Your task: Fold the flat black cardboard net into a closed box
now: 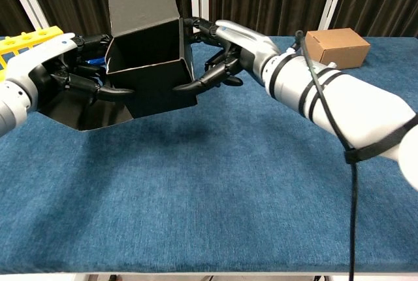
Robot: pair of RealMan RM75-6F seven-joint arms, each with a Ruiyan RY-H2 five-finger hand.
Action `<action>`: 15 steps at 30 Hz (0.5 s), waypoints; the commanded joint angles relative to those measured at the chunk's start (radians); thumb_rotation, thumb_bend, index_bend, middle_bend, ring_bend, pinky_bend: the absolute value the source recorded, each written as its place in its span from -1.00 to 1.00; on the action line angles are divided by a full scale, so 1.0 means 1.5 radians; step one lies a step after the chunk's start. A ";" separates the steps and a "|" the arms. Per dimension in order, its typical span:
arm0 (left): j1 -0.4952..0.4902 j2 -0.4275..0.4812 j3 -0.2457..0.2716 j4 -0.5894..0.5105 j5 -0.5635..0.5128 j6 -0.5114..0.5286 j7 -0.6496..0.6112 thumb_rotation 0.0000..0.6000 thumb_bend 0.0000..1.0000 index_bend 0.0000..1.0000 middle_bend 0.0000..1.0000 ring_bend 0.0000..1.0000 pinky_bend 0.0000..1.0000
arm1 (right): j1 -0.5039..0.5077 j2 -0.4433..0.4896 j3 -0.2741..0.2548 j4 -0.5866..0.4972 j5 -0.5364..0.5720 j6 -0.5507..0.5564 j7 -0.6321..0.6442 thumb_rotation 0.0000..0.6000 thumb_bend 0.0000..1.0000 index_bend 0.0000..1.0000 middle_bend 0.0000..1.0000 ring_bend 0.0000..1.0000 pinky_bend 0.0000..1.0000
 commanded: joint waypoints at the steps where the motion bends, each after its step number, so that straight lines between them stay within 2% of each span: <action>1: 0.001 0.000 0.001 0.000 0.002 0.000 -0.001 1.00 -1.00 -0.14 -0.24 0.23 0.50 | 0.005 -0.009 0.009 0.006 0.008 -0.004 0.000 1.00 -1.00 -0.96 -0.60 0.49 1.00; 7: 0.001 -0.006 -0.001 0.000 0.005 0.001 -0.004 1.00 -1.00 -0.14 -0.26 0.22 0.49 | 0.019 -0.039 0.023 0.029 0.029 -0.014 -0.008 1.00 -0.98 -0.74 -0.45 0.54 1.00; 9: 0.001 -0.006 -0.002 0.001 0.006 0.002 -0.003 1.00 -1.00 -0.15 -0.27 0.22 0.49 | 0.023 -0.053 0.028 0.038 0.034 -0.007 -0.016 1.00 -0.94 -0.66 -0.38 0.55 1.00; 10: 0.002 -0.006 -0.001 0.001 0.009 0.005 -0.001 1.00 -1.00 -0.18 -0.29 0.22 0.48 | 0.024 -0.060 0.032 0.043 0.038 0.000 -0.022 1.00 -0.85 -0.57 -0.32 0.57 1.00; 13: 0.005 -0.003 0.004 0.001 0.022 0.012 -0.002 1.00 -1.00 -0.40 -0.47 0.17 0.46 | 0.025 -0.074 0.041 0.055 0.053 0.013 -0.040 1.00 -0.60 -0.29 -0.15 0.61 1.00; 15: 0.010 0.001 0.008 0.002 0.032 0.022 -0.004 0.98 -1.00 -0.64 -0.66 0.10 0.46 | 0.023 -0.079 0.046 0.059 0.063 0.019 -0.048 1.00 -0.47 -0.17 -0.10 0.62 1.00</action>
